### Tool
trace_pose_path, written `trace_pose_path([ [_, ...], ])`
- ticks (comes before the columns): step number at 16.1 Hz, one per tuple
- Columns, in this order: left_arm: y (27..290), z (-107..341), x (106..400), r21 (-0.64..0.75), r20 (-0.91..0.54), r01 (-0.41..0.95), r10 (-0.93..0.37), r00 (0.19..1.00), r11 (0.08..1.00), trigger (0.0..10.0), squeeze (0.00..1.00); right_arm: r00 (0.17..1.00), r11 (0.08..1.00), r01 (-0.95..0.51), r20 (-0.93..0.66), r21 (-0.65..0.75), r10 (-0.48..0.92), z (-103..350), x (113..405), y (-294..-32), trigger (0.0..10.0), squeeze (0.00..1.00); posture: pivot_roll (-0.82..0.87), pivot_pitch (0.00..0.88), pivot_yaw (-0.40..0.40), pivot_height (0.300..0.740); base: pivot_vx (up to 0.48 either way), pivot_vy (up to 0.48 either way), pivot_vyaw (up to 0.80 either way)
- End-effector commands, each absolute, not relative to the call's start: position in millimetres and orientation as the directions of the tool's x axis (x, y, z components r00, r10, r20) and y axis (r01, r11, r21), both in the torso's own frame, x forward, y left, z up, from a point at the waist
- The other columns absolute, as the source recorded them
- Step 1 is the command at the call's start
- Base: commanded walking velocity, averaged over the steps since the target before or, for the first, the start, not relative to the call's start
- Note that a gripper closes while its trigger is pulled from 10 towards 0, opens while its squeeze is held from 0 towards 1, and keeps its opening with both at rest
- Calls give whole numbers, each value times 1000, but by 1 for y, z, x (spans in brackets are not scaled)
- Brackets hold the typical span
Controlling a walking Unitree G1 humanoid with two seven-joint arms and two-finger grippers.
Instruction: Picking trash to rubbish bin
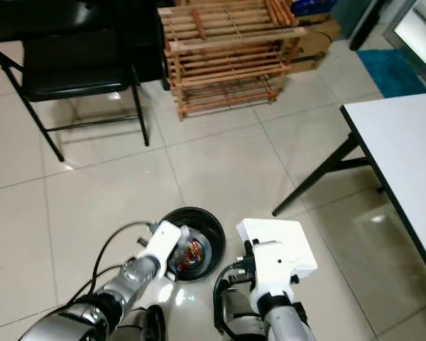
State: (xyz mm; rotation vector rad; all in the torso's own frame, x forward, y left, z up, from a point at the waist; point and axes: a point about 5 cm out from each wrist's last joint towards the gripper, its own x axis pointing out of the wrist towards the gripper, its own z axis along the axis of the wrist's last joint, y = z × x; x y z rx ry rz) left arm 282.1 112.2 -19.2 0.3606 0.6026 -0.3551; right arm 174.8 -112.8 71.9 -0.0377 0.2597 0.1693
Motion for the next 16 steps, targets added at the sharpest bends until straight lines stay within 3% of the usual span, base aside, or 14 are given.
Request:
trace_pose_path([
  [1,112,-19,283,215,-595,393,-199,779,894,10000,0,952,985,-167,-265,-30,154,74,172,-115,10000,0,-183,323,-94,740,0,0,0],
  [6,109,-2,300,185,-539,332,-187,821,925,10000,0,957,984,-175,-242,-43,160,83,174,-116,10000,0,-190,325,-106,740,0,0,0],
  [10,94,3,303,142,-509,363,-247,825,921,10000,24,958,983,-178,-239,-50,161,87,172,-117,10000,0,-202,328,-112,740,0,0,0],
  [11,93,3,303,140,-507,365,-250,825,920,10000,267,957,983,-178,-239,-50,161,87,172,-117,10000,0,-202,328,-112,740,0,0,0],
  [12,92,5,303,139,-502,372,-258,826,918,10000,620,957,983,-178,-240,-50,161,87,171,-117,10000,0,-207,326,-113,740,0,0,0],
  [13,90,6,305,145,-494,380,-266,828,913,10000,871,957,983,-179,-242,-51,162,87,171,-117,10000,0,-207,326,-113,740,0,0,0],
  [14,89,7,305,140,-491,378,-267,829,915,10000,965,956,982,-180,-244,-51,162,87,170,-117,10000,0,-207,328,-113,740,0,0,0],
  [16,90,10,308,171,-479,368,-249,842,914,10000,1000,956,982,-184,-241,-41,169,88,170,-117,10000,0,-208,327,-114,740,0,0,0],
])
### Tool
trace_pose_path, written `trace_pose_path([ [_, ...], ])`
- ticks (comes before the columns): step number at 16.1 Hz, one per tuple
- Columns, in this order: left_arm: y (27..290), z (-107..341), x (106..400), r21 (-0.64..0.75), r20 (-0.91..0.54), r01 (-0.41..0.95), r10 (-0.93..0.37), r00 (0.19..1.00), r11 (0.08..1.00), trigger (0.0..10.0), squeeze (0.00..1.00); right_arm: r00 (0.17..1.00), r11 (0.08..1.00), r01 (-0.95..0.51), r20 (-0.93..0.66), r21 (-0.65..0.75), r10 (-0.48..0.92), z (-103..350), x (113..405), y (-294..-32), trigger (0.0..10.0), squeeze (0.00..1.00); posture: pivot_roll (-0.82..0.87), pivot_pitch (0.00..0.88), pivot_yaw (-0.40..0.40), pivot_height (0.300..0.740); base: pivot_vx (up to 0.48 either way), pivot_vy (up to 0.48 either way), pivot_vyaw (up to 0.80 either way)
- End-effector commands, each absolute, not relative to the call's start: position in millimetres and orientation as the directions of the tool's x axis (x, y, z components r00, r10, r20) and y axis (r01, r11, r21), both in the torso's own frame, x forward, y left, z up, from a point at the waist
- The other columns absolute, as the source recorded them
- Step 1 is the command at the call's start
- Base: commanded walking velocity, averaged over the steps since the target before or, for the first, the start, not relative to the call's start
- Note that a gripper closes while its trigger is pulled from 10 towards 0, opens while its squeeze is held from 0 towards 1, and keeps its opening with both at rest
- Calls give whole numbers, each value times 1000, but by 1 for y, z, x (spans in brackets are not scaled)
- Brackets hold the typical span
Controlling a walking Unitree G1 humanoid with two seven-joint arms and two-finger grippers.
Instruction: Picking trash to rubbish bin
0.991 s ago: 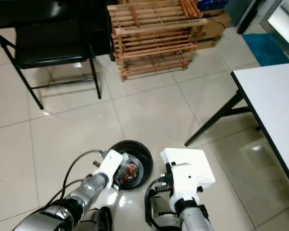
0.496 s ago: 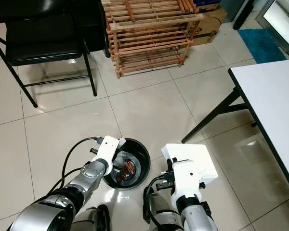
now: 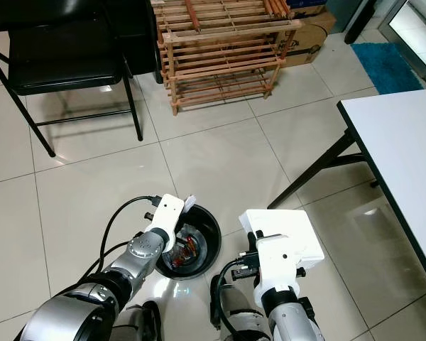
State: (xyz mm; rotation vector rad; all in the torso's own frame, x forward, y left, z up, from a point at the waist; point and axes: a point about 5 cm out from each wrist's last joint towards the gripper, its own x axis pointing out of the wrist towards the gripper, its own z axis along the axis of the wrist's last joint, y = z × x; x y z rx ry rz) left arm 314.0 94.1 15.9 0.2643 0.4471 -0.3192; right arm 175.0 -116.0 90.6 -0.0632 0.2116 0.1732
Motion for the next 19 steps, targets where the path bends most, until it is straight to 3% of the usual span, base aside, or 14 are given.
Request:
trace_pose_path([
  [1,92,11,309,205,-473,360,-230,850,910,10000,1000,956,982,-184,-239,-36,171,88,170,-116,10000,0,-208,327,-114,740,0,0,0],
  [14,93,14,312,224,-454,345,-216,865,912,10000,1000,954,981,-191,-242,-37,177,88,169,-117,10000,0,-207,325,-117,740,0,0,0],
  [17,101,14,313,268,-456,340,-192,869,901,10000,1000,952,978,-203,-243,-44,187,83,177,-118,10000,0,-156,319,-110,740,0,0,0],
  [19,104,9,308,219,-460,341,-212,862,914,10000,1000,948,974,-221,-247,-59,200,78,185,-121,10000,0,-117,320,-106,740,0,0,0],
])
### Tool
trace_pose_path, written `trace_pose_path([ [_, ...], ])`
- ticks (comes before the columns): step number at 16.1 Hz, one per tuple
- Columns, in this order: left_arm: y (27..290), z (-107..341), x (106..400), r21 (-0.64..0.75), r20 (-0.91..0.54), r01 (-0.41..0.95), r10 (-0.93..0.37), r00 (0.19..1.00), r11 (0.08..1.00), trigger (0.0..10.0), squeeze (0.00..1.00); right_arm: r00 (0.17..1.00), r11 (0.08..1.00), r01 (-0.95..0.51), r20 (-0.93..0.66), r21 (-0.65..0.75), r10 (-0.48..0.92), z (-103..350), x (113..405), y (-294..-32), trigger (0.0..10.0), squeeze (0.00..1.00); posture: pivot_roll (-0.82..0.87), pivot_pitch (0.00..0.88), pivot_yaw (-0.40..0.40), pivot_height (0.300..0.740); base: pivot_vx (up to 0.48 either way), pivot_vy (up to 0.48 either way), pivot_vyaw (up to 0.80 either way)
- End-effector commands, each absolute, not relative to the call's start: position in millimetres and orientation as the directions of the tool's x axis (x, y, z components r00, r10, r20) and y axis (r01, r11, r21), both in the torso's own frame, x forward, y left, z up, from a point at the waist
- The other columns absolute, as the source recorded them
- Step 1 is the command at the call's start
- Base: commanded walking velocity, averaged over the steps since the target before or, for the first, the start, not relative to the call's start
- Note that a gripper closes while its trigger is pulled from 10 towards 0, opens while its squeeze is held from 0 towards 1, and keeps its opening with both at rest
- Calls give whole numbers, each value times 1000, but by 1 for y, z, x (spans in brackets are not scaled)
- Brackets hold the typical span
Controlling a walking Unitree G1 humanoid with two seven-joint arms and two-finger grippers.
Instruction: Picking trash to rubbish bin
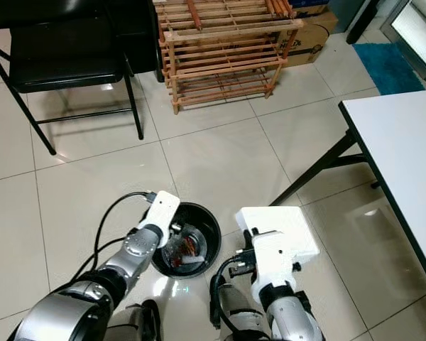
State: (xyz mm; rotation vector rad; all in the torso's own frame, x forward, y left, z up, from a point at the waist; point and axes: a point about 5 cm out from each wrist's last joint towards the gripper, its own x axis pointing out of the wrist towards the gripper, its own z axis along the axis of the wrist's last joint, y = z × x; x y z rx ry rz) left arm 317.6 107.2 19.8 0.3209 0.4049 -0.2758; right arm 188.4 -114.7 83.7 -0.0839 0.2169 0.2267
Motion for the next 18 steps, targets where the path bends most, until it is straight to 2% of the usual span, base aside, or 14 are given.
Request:
trace_pose_path([
  [1,105,7,305,201,-466,351,-226,855,914,10000,1000,947,973,-222,-250,-61,200,75,188,-123,10000,0,-90,323,-103,740,0,0,0],
  [5,124,-3,289,123,-464,412,-315,828,903,10000,1000,937,967,-241,-280,-88,208,58,208,-137,10000,0,39,331,-95,740,0,0,0],
  [8,137,0,275,87,-458,501,-412,787,861,10000,1000,924,957,-269,-308,-103,227,44,222,-144,10000,0,138,334,-105,740,0,0,0],
  [13,167,29,242,60,-483,553,-460,745,831,10000,1000,891,930,-347,-352,-122,287,22,245,-147,10000,0,268,355,-108,740,0,0,0],
  [15,170,39,228,66,-495,607,-502,709,792,10000,1000,886,926,-357,-360,-125,293,17,249,-146,10000,0,294,363,-105,740,0,0,0],
  [16,180,48,220,86,-518,615,-492,700,784,10000,757,875,917,-377,-375,-129,308,10,254,-143,10000,0,339,373,-98,740,0,0,0],
  [17,183,49,219,84,-525,609,-484,700,789,10000,757,872,914,-383,-378,-130,312,8,255,-143,10000,0,339,373,-98,740,0,0,0],
  [18,191,49,216,84,-544,599,-467,697,796,10000,620,863,909,-397,-388,-128,322,5,257,-140,10000,0,371,383,-92,740,0,0,0],
])
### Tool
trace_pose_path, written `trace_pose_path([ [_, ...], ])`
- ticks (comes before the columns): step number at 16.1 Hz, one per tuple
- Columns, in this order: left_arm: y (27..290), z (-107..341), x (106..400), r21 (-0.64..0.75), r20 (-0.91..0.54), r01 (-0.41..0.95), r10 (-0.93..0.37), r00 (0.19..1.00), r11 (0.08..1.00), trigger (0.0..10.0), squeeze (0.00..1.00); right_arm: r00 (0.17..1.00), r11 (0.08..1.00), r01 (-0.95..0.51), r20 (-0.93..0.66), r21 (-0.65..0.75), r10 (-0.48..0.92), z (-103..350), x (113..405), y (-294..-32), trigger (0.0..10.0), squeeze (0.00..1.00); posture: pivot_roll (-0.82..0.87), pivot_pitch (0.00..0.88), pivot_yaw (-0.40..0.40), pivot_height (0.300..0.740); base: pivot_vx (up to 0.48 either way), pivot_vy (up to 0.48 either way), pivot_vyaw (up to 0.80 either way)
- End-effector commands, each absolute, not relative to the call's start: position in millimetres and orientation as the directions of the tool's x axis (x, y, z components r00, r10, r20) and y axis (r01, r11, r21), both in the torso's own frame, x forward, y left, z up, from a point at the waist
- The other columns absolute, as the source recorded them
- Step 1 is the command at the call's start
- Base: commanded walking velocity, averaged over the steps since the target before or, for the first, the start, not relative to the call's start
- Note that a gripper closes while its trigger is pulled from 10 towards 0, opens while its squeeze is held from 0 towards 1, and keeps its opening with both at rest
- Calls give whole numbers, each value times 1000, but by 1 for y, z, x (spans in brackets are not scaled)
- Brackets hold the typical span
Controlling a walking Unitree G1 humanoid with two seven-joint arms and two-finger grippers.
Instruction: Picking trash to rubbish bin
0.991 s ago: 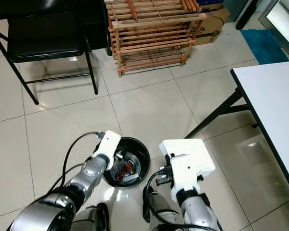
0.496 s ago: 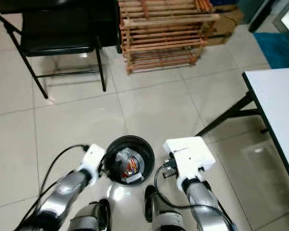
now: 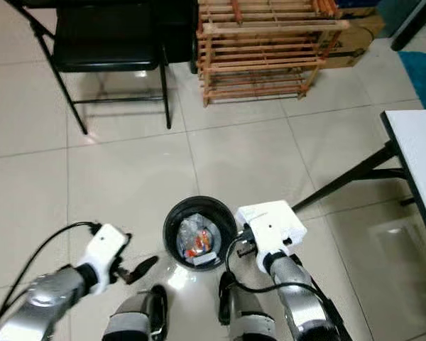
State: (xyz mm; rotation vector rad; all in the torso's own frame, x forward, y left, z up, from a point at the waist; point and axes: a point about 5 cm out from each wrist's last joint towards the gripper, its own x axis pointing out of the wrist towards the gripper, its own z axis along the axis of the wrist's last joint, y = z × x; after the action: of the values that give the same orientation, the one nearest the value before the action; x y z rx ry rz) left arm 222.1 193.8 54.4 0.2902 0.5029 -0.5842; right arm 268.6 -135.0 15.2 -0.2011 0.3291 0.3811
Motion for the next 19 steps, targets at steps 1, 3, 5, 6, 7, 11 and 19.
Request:
trace_pose_path([
  [1,197,50,212,77,-562,588,-452,693,805,10000,616,856,903,-411,-395,-125,334,2,260,-136,10000,0,396,390,-92,740,0,0,0],
  [3,204,49,204,58,-584,576,-441,682,815,10000,624,836,886,-447,-411,-124,365,-2,265,-127,10000,0,435,405,-88,740,0,0,0],
  [5,214,52,193,49,-615,568,-423,665,822,10000,616,806,856,-502,-426,-125,411,-4,272,-111,10000,0,470,417,-80,740,0,0,0],
  [6,216,52,193,47,-618,566,-421,664,823,10000,604,802,851,-509,-428,-125,417,-4,273,-108,10000,0,481,422,-74,740,0,0,0],
  [7,218,53,193,35,-629,570,-425,651,821,10000,498,796,846,-519,-429,-122,427,-3,276,-102,10000,0,486,425,-70,740,0,0,0],
  [11,216,46,187,1,-637,615,-474,608,788,10000,0,783,839,-538,-419,-86,460,-1,280,-77,10000,0,494,424,-60,740,0,0,0],
  [19,218,42,188,-5,-630,612,-478,612,791,10000,0,732,803,-596,-402,12,550,5,279,-35,10000,0,501,432,-65,740,0,0,0],
])
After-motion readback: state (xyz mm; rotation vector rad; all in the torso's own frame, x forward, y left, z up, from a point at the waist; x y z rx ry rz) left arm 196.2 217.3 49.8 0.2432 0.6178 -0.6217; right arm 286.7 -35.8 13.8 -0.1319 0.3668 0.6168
